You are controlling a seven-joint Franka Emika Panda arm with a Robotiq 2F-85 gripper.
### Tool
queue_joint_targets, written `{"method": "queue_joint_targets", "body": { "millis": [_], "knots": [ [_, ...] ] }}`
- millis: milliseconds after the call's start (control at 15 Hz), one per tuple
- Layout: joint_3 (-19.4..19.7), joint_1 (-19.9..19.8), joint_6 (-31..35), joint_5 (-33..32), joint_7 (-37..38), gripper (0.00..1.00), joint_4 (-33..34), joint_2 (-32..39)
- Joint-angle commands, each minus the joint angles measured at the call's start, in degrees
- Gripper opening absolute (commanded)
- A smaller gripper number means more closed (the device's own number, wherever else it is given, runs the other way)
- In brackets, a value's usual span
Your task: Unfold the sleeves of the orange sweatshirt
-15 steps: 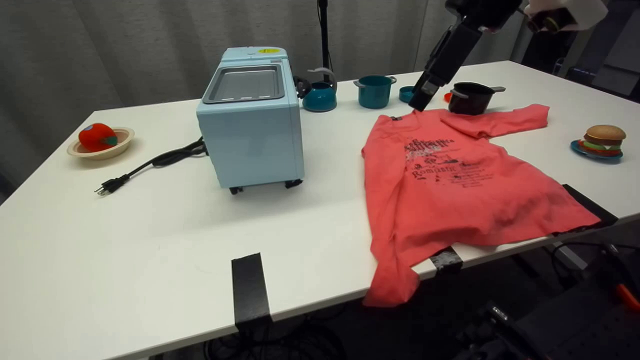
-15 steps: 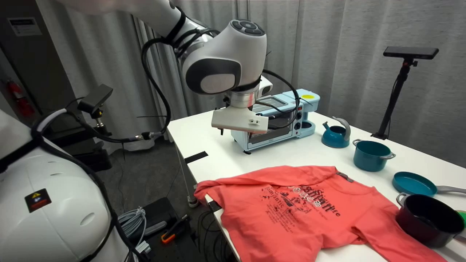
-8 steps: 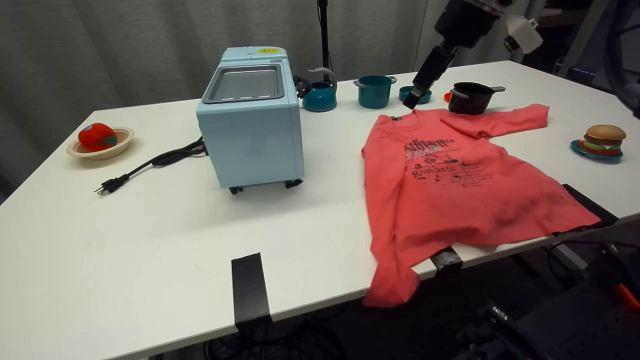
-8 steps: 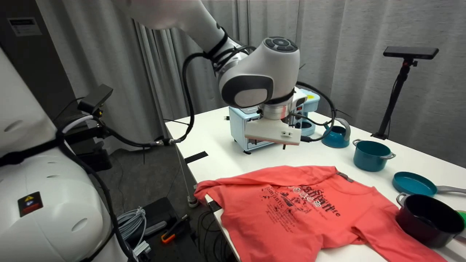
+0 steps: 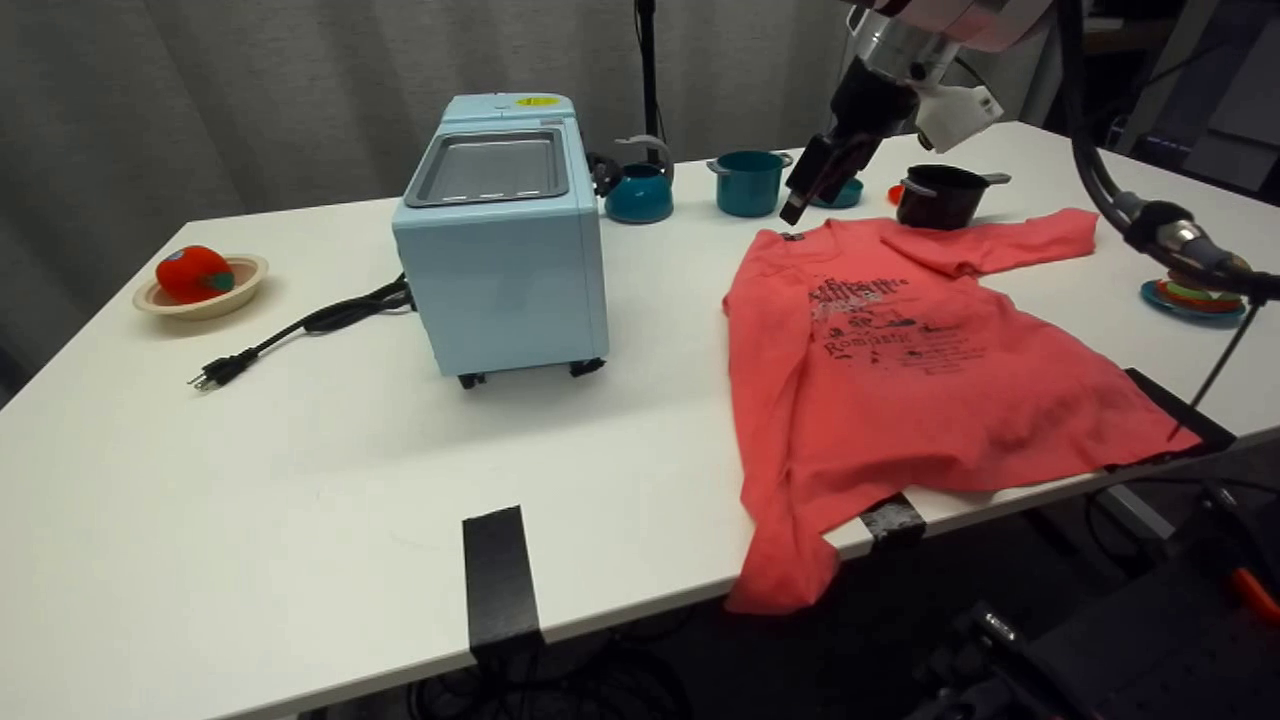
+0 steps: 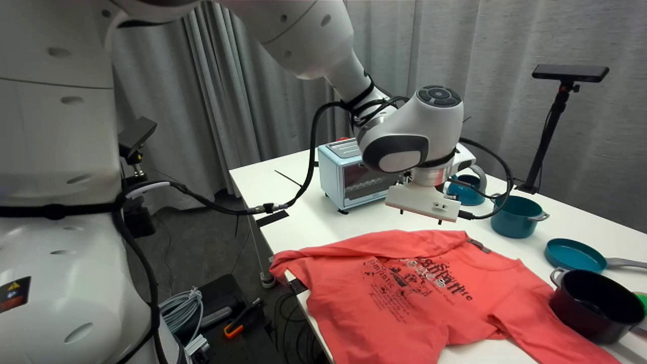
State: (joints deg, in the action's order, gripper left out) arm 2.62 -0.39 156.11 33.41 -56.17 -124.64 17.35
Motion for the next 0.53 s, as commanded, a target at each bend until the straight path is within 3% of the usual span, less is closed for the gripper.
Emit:
{"method": "queue_joint_targets", "body": {
  "millis": [0,467],
  "knots": [
    [-4.0,-4.5,3.3,-2.5,5.6,1.00,7.9,8.4],
    [-7.3,-8.9,4.0,-14.0,15.8,1.00,15.7,18.2]
  ]
}}
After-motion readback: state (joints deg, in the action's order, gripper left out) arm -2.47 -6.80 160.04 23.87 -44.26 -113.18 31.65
